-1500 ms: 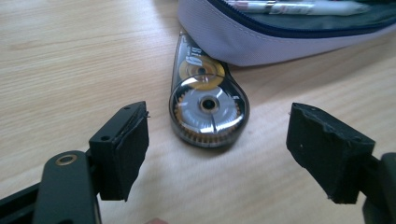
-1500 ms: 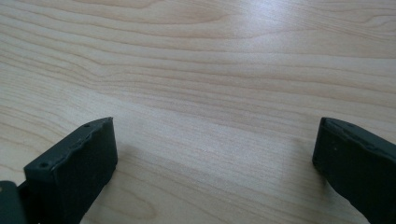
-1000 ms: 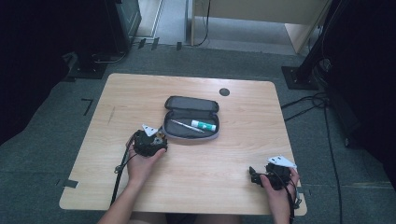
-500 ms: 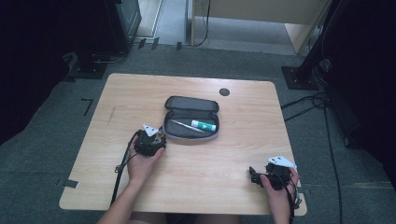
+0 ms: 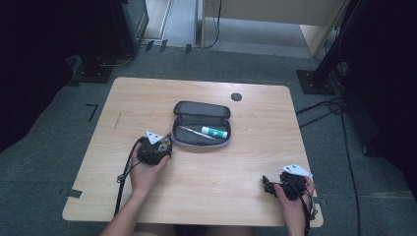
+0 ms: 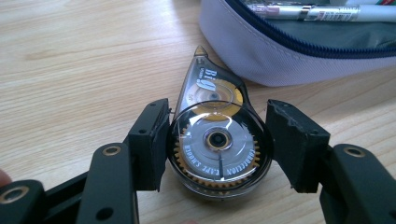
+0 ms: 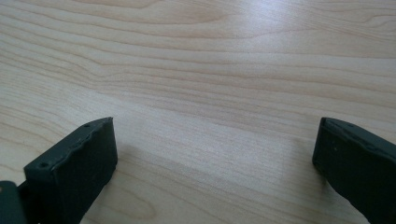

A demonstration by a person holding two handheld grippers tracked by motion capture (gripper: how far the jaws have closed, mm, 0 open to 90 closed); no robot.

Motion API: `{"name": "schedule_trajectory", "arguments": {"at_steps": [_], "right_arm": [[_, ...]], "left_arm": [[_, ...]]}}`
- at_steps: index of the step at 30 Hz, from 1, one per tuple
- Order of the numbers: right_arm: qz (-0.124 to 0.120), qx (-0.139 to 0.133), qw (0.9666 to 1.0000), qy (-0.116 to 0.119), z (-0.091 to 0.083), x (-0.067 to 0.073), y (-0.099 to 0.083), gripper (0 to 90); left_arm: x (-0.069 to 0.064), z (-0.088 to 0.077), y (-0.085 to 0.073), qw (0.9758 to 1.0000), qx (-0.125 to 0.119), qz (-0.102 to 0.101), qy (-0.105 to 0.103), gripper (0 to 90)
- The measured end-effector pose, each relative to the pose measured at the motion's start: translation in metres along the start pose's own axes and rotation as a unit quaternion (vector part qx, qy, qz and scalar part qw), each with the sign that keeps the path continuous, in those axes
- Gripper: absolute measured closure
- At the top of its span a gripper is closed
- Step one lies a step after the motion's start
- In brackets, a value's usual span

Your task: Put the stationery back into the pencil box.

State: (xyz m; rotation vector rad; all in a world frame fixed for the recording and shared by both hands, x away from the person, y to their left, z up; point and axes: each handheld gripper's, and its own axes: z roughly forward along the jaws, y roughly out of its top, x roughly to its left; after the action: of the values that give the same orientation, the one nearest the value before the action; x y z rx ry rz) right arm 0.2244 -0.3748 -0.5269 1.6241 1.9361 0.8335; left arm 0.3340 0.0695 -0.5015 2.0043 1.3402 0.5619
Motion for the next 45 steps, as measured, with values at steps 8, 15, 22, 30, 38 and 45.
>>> {"name": "schedule_trajectory", "arguments": {"at_steps": [8, 15, 22, 30, 38, 45], "right_arm": [[0.000, 0.000, 1.0000, 0.000, 0.000, 0.000, 0.000, 0.0], [-0.001, 0.001, 1.0000, 0.000, 0.000, 0.000, 0.000, 0.0], [-0.001, 0.001, 1.0000, 0.000, 0.000, 0.000, 0.000, 0.0], [-0.001, 0.001, 1.0000, 0.000, 0.000, 0.000, 0.000, 0.0], [-0.001, 0.001, 1.0000, 0.000, 0.000, 0.000, 0.000, 0.0], [-0.001, 0.001, 1.0000, 0.000, 0.000, 0.000, 0.000, 0.0]], "left_arm": [[0.001, -0.010, -0.011, 0.9999, 0.005, 0.009, -0.011, 42.2], [-0.001, -0.020, -0.032, 0.9996, 0.008, 0.024, -0.015, 42.1], [-0.001, -0.024, -0.036, 0.9994, 0.001, 0.026, -0.023, 40.5], [-0.002, -0.010, -0.019, 0.9992, 0.024, 0.022, -0.023, 29.2], [-0.005, -0.008, -0.021, 0.9991, 0.030, 0.026, -0.013, 35.0], [-0.004, -0.016, -0.030, 0.9987, 0.024, 0.036, -0.027, 35.7]]}}
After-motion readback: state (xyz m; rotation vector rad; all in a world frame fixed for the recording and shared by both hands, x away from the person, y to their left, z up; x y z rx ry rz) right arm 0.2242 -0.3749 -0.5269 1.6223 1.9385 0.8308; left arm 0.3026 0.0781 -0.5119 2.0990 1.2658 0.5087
